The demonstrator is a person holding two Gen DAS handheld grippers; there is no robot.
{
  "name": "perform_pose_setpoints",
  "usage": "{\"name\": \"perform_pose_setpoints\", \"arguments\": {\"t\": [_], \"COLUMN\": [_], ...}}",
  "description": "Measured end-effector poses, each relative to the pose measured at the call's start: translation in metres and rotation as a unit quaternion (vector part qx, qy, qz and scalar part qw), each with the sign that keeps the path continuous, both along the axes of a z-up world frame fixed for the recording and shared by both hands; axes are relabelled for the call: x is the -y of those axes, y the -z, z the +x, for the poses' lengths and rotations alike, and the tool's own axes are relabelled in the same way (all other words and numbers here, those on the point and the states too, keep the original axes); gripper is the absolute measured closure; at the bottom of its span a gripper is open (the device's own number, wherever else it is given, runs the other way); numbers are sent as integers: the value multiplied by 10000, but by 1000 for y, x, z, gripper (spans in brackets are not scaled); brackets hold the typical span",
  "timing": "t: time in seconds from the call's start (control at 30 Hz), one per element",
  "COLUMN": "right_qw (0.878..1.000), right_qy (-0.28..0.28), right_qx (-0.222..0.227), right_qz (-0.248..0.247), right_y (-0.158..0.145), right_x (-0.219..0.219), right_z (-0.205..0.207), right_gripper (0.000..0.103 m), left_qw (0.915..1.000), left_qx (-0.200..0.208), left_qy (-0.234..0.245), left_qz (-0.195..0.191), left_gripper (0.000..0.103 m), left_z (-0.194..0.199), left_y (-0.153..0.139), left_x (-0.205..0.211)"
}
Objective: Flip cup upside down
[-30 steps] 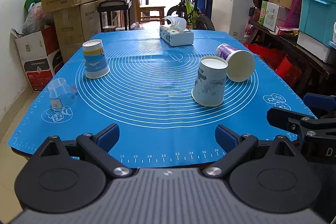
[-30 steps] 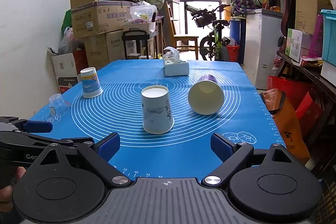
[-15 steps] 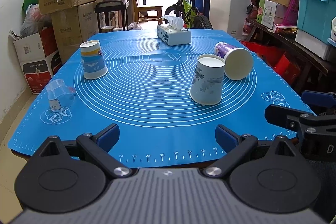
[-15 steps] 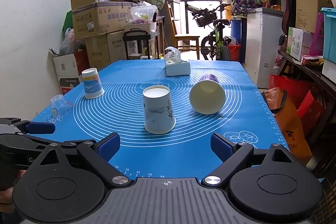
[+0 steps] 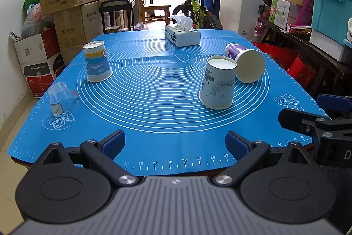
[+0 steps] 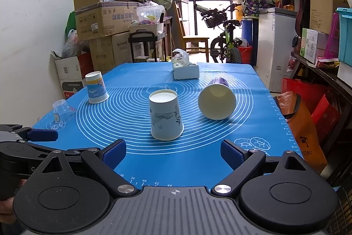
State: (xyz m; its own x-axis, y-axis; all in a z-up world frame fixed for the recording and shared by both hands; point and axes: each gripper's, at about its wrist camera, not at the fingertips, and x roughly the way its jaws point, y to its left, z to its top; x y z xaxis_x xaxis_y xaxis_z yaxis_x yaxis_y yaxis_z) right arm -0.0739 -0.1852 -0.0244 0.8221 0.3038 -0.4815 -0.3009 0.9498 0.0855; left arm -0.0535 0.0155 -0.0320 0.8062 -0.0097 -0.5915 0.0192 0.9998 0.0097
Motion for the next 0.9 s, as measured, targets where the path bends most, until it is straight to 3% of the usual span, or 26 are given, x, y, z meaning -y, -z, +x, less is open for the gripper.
{"name": "perform_pose_setpoints", "arguments": {"t": [0.9], "right_qw": [10000], "right_qy": [3], "right_qx": [-1], "right_qz": [15], "right_y": [1], "right_x": [0], "right_z": [0], "right_gripper": [10], "left_qw": [9999], "left_qx": [45], "left_qy": [-18], "left_qz": [94], "left_gripper": [6], "left_z": [4], "left_y": [-2], "left_x": [2]}}
